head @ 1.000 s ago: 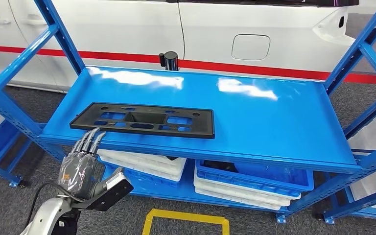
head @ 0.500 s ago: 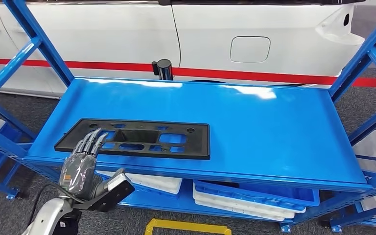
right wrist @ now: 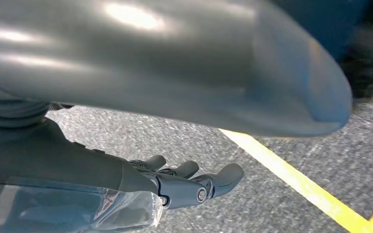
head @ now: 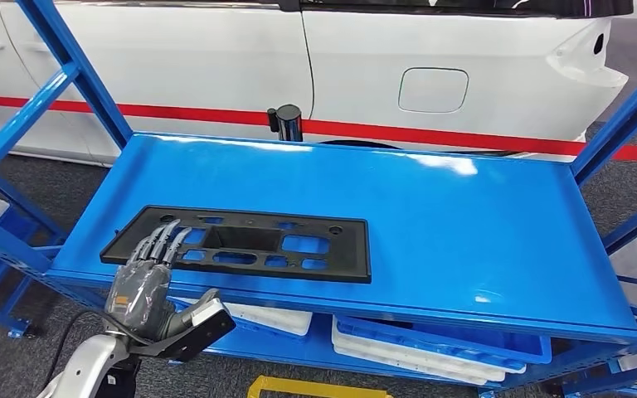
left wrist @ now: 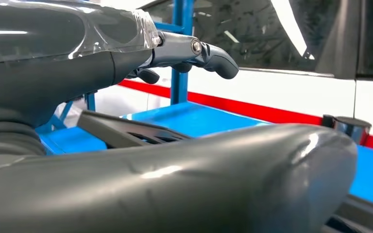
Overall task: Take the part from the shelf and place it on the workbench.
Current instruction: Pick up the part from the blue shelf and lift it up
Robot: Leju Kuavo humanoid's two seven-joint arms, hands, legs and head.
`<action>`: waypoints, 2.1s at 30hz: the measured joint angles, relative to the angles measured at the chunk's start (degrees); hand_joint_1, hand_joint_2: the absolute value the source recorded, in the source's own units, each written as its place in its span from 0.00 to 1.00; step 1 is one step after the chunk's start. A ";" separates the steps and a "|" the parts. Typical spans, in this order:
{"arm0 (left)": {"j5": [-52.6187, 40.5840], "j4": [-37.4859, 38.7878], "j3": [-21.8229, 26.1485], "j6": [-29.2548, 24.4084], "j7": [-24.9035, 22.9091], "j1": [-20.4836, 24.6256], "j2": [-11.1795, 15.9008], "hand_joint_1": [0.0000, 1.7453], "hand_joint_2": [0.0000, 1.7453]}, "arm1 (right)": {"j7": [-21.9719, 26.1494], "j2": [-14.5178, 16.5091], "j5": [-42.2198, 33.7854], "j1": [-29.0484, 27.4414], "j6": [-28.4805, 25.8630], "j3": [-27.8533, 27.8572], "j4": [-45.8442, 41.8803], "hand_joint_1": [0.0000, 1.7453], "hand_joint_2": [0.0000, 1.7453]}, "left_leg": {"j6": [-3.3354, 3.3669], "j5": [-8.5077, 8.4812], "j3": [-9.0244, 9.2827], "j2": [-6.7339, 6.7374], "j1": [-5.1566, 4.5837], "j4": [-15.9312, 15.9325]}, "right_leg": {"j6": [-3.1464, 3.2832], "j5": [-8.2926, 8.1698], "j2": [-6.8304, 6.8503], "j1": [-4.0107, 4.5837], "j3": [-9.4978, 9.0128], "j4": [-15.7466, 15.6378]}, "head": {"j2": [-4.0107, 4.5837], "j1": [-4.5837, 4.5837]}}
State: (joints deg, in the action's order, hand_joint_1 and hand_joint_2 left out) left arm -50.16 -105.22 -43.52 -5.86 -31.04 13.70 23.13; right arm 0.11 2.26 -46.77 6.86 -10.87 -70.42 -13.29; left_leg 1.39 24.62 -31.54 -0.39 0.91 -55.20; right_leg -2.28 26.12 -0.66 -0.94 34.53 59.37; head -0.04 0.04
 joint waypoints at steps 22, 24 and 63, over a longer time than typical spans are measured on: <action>0.46 0.09 -2.63 7.59 -1.68 1.97 0.17 0.00 1.00 | -0.26 0.10 0.46 -0.05 0.92 0.00 0.05 0.00 0.00 | 0.29 -0.32 0.62 0.76 -0.80 1.15 | 1.33 1.15 -0.30 0.77 -0.84 -0.97 | 0.00 -0.08; 1.19 0.09 -2.79 7.96 -1.69 2.13 0.18 0.00 1.00 | -0.24 0.07 0.50 -0.04 0.92 0.00 0.05 0.00 0.00 | 0.57 -0.43 0.79 0.86 -0.45 1.39 | 0.82 4.59 -0.24 0.72 1.78 5.04 | 0.00 -0.20; 8.55 4.48 -1.04 4.76 3.51 2.11 10.84 0.75 1.00 | 0.84 -0.49 2.38 -0.01 1.09 -1.41 0.07 0.00 0.00 | -0.54 0.13 0.19 0.75 -0.18 0.12 | -0.78 0.69 -0.03 -0.60 -1.29 -1.00 | -0.01 -0.45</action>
State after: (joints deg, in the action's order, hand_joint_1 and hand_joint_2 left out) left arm -41.61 -100.74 -44.56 -1.10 -27.53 15.81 33.97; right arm 0.95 1.77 -44.39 6.86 -9.78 -71.83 -13.22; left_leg 0.85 24.75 -31.35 0.36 0.74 -55.08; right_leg -3.06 26.81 -0.69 -1.54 33.24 58.38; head -0.05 -0.40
